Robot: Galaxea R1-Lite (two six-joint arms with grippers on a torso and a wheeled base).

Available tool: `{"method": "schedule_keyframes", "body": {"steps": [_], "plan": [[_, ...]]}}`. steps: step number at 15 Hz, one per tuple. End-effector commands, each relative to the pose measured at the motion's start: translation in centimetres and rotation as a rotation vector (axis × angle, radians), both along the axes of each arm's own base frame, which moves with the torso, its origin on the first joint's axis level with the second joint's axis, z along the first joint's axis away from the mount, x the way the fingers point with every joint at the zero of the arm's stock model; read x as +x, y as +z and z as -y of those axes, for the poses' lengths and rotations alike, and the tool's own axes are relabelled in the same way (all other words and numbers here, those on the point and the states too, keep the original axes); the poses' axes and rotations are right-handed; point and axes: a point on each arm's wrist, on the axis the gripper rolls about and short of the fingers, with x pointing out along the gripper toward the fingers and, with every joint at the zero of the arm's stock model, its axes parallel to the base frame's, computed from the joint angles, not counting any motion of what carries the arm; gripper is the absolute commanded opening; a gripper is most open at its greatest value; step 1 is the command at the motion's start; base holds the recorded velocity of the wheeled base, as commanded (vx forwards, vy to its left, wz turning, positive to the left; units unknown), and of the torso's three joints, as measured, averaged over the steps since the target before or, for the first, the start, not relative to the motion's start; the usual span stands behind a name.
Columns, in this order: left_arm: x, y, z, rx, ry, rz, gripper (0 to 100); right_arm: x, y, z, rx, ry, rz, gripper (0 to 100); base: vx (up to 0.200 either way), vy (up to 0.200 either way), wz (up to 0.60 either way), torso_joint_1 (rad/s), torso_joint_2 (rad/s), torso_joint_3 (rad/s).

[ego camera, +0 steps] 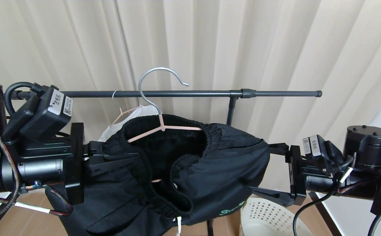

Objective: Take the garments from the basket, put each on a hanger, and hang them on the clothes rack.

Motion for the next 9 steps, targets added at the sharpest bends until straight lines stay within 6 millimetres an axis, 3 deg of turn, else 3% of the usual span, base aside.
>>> {"method": "schedule_keyframes", "body": {"steps": [1,6,9], "plan": [[0.0,0.0,-0.1,0.0,0.002,0.0,0,0.6,-1.0,-0.2,-0.012,0.0,-0.034,100,0.0,0.0,0.0,0.0,0.0,0.0],[-0.3,0.0,-0.3,-0.001,0.008,0.005,0,1.9,-2.6,-0.5,-0.039,0.001,-0.059,100,0.0,0.0,0.0,0.0,0.0,0.0],[-0.4,0.2,-0.5,-0.009,0.02,0.011,0,2.4,-2.8,0.4,-0.051,-0.024,-0.035,100,0.0,0.0,0.0,0.0,0.0,0.0]]}}
